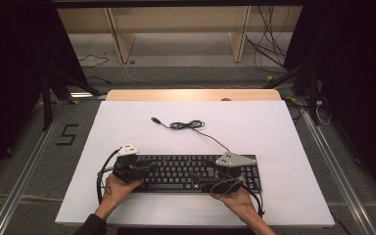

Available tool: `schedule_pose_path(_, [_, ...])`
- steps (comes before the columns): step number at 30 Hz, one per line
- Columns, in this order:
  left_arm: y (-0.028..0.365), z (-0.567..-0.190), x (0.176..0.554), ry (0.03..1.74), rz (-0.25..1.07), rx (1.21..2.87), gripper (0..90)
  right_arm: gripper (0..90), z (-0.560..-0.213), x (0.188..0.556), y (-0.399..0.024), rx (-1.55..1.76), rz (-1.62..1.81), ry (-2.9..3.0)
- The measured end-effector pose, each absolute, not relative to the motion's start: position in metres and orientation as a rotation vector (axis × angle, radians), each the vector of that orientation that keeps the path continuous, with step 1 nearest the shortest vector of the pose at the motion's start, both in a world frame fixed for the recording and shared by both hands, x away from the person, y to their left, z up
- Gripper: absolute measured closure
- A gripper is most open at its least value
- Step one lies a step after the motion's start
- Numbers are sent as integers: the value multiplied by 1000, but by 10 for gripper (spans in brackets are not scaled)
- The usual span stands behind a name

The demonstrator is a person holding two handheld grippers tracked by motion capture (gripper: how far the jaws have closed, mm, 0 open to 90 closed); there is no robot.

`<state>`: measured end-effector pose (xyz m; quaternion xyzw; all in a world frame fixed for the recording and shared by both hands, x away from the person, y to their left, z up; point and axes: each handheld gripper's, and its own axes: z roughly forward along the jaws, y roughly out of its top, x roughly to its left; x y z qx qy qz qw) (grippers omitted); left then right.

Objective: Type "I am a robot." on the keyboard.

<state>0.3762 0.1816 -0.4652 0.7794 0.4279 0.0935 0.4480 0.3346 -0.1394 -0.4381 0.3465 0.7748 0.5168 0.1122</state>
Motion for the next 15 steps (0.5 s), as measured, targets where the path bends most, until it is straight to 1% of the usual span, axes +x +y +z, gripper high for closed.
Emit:
schedule_pose_path(3, [188, -460, 373, 1064, 237, 1877, 519, 295, -439, 335, -139, 1021, 1512, 2275])
schedule_pose_path(7, [194, -455, 367, 1042, 235, 1829, 434, 293, -440, 337, -138, 1021, 1507, 2277])
schedule_pose_path(11, [197, -453, 359, 1022, 237, 1803, 382, 293, -441, 338, -137, 1020, 1506, 2273])
schedule_pose_path(15, [200, -452, 352, 1002, 243, 1792, 362, 293, -441, 339, -137, 1023, 1505, 2271])
